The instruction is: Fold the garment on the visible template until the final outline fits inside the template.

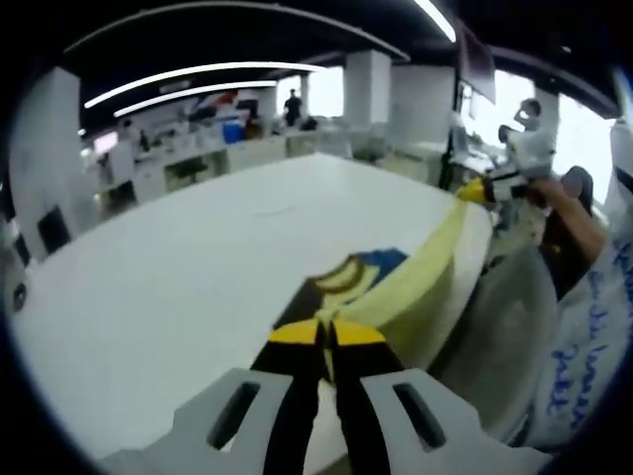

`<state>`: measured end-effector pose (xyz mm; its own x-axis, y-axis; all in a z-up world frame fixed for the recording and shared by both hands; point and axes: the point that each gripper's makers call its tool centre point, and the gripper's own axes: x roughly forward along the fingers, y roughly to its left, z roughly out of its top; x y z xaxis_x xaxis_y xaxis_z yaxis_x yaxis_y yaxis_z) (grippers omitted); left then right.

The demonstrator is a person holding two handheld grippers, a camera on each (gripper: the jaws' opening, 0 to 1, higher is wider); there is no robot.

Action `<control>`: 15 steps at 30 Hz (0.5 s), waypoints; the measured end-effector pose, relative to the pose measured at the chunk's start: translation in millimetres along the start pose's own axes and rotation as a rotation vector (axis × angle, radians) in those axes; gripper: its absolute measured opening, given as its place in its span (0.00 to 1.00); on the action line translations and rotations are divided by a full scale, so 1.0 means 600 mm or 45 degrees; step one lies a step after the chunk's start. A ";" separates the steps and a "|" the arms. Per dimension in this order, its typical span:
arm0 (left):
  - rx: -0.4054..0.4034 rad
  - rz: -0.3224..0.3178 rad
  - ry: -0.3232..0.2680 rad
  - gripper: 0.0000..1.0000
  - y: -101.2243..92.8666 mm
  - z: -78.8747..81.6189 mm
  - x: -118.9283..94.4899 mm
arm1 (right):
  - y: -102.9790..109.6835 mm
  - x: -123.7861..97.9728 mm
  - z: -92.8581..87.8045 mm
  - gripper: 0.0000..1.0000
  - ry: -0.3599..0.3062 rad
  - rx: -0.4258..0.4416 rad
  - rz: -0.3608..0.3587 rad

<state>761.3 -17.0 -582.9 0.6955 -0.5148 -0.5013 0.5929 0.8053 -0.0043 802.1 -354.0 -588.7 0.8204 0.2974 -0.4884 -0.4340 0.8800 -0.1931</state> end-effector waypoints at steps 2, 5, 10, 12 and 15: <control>0.008 -0.006 0.004 0.00 0.002 0.001 0.007 | -0.003 0.009 -0.001 0.03 0.008 -0.003 0.004; 0.017 -0.004 0.009 0.00 0.007 0.000 0.016 | -0.006 0.018 -0.003 0.03 0.014 -0.002 0.010; 0.025 0.008 0.032 0.00 0.020 -0.008 0.032 | -0.009 0.035 -0.008 0.03 0.024 0.002 0.025; 0.029 0.008 0.035 0.00 0.023 -0.010 0.039 | -0.011 0.044 -0.010 0.03 0.027 0.004 0.032; 0.023 -0.009 0.037 0.00 0.025 -0.011 0.047 | -0.013 0.053 -0.013 0.03 0.036 -0.003 0.036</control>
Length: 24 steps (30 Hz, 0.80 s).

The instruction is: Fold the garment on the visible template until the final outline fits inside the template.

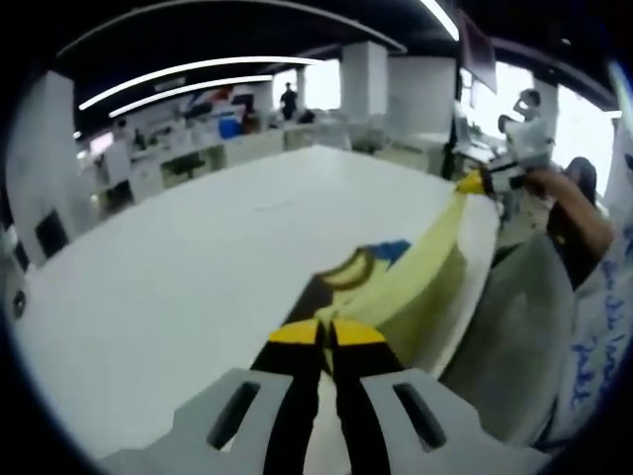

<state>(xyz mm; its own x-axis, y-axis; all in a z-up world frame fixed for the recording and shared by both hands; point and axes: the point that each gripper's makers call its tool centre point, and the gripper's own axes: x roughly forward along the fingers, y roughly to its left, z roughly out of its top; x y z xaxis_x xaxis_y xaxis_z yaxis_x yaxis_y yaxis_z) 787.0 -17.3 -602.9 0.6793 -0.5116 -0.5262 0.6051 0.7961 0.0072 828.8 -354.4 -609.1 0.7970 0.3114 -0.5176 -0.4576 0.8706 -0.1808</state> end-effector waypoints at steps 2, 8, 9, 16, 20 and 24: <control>-0.018 -0.017 -0.007 0.00 0.003 0.000 0.008 | 0.000 0.005 -0.002 0.03 0.005 0.008 0.009; 0.045 0.055 0.115 0.00 0.023 -0.036 0.029 | 0.007 0.024 -0.012 0.03 0.012 0.030 0.053; 0.044 0.050 0.120 0.00 0.020 -0.040 0.033 | 0.008 0.027 -0.015 0.03 0.013 0.043 0.060; 0.039 0.048 0.153 0.00 0.026 -0.061 0.053 | 0.009 0.044 -0.039 0.03 0.069 0.053 0.073; 0.159 0.062 0.218 0.00 0.031 -0.064 0.061 | 0.017 0.050 -0.040 0.03 0.086 0.028 0.085; 0.155 0.047 0.203 0.00 0.035 -0.058 0.075 | 0.013 0.064 -0.046 0.03 0.102 0.026 0.085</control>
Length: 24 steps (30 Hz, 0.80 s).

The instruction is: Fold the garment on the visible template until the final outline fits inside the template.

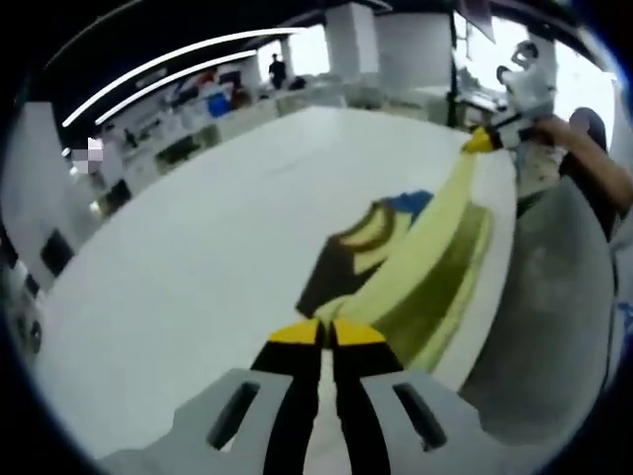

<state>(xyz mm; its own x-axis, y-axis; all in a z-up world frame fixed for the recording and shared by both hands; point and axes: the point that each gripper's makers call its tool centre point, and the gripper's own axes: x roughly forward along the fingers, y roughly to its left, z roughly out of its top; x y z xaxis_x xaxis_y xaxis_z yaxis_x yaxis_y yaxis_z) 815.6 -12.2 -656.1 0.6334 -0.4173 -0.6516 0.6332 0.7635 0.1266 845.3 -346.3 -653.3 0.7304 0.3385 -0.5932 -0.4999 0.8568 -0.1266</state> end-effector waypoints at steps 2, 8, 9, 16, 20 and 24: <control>0.013 0.001 0.008 0.00 0.003 0.001 0.006 | -0.005 0.006 -0.009 0.03 0.032 -0.017 -0.017; -0.003 -0.008 0.009 0.00 0.010 -0.005 0.024 | -0.008 0.028 -0.016 0.03 0.051 -0.012 -0.001; -0.006 -0.008 0.011 0.00 0.011 -0.007 0.025 | -0.008 0.030 -0.016 0.03 0.053 -0.012 -0.002; -0.127 -0.057 -0.024 0.00 0.016 -0.006 0.038 | -0.013 0.045 -0.022 0.03 0.072 0.020 0.009; -0.207 -0.063 -0.014 0.00 0.027 -0.010 0.049 | -0.016 0.055 -0.028 0.02 0.102 0.095 0.019; -0.308 -0.056 -0.020 0.00 0.033 -0.011 0.060 | -0.021 0.066 -0.027 0.02 0.108 0.146 0.016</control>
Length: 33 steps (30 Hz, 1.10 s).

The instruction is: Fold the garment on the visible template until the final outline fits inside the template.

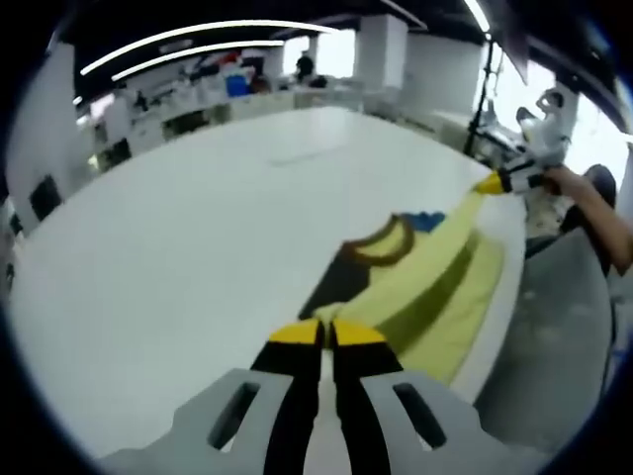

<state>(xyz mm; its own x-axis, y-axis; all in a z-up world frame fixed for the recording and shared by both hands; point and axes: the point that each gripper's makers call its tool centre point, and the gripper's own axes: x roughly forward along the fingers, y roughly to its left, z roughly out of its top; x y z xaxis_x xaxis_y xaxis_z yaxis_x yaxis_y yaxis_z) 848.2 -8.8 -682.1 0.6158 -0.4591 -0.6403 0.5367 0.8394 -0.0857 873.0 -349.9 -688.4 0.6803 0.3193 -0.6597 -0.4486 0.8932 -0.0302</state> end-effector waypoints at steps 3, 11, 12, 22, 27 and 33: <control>-0.044 0.006 -0.002 0.00 0.005 0.000 0.006 | -0.003 0.009 0.000 0.02 0.010 0.032 0.000; -0.117 0.054 0.016 0.00 0.016 -0.010 0.027 | -0.006 0.034 -0.003 0.02 0.026 0.107 -0.004; -0.117 0.057 0.019 0.00 0.018 -0.012 0.030 | -0.009 0.037 -0.001 0.02 0.027 0.117 -0.004; -0.220 0.059 0.030 0.00 0.037 -0.026 0.055 | -0.013 0.057 -0.006 0.02 0.030 0.249 0.000; -0.222 0.073 0.049 0.00 0.042 -0.031 0.066 | -0.014 0.065 -0.011 0.02 0.043 0.251 -0.006; -0.239 0.087 0.071 0.00 0.047 -0.039 0.080 | -0.015 0.074 -0.012 0.02 0.040 0.276 -0.004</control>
<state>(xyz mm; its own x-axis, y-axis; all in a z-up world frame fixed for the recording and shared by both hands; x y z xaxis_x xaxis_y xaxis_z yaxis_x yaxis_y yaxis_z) 879.8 -0.3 -733.0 0.6116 -0.3869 -0.6901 0.3748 0.9099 -0.1779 903.1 -345.8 -722.6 0.6615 0.3098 -0.6829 -0.3091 0.9424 0.1281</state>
